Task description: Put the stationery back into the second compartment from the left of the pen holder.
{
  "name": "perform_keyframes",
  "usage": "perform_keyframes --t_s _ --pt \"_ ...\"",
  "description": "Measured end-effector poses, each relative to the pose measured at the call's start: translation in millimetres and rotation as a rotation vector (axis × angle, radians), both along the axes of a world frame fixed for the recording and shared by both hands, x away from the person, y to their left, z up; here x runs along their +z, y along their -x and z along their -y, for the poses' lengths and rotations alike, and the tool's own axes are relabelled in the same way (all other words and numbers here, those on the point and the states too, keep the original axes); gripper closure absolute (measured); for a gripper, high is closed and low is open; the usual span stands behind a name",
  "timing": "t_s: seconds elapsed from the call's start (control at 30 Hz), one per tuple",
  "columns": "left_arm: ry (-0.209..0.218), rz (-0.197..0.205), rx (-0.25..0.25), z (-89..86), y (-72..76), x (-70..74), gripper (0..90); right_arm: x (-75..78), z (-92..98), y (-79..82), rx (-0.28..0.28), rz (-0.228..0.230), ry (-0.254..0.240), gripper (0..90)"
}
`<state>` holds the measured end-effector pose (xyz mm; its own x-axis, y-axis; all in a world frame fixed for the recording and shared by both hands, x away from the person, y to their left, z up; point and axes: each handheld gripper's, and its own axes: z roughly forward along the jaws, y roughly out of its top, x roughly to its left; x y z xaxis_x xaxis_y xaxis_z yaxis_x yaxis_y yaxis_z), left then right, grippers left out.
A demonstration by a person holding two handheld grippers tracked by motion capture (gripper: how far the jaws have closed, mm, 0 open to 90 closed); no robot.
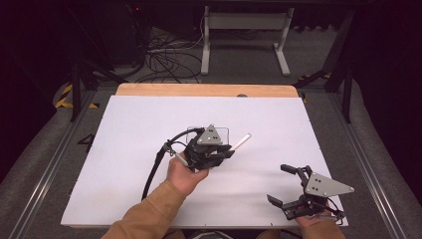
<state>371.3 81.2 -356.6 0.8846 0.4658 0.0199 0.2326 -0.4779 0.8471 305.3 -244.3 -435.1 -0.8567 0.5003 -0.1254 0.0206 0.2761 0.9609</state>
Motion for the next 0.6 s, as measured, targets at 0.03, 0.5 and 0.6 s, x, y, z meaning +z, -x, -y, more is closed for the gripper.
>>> perform_keyframes --t_s 0.03,0.5,0.6 --pt "0.014 0.007 -0.003 -1.3 0.3 0.8 78.6 -0.1 0.1 0.1 0.000 0.000 0.000 2.3" --pt "0.187 0.051 -0.018 -10.9 -3.2 6.6 78.6 -0.8 -0.3 0.7 0.000 -0.003 0.001 2.4" --pt "0.228 0.050 -0.010 -12.5 -7.0 6.3 78.6 -0.8 -0.5 0.8 0.000 -0.003 0.003 2.3"
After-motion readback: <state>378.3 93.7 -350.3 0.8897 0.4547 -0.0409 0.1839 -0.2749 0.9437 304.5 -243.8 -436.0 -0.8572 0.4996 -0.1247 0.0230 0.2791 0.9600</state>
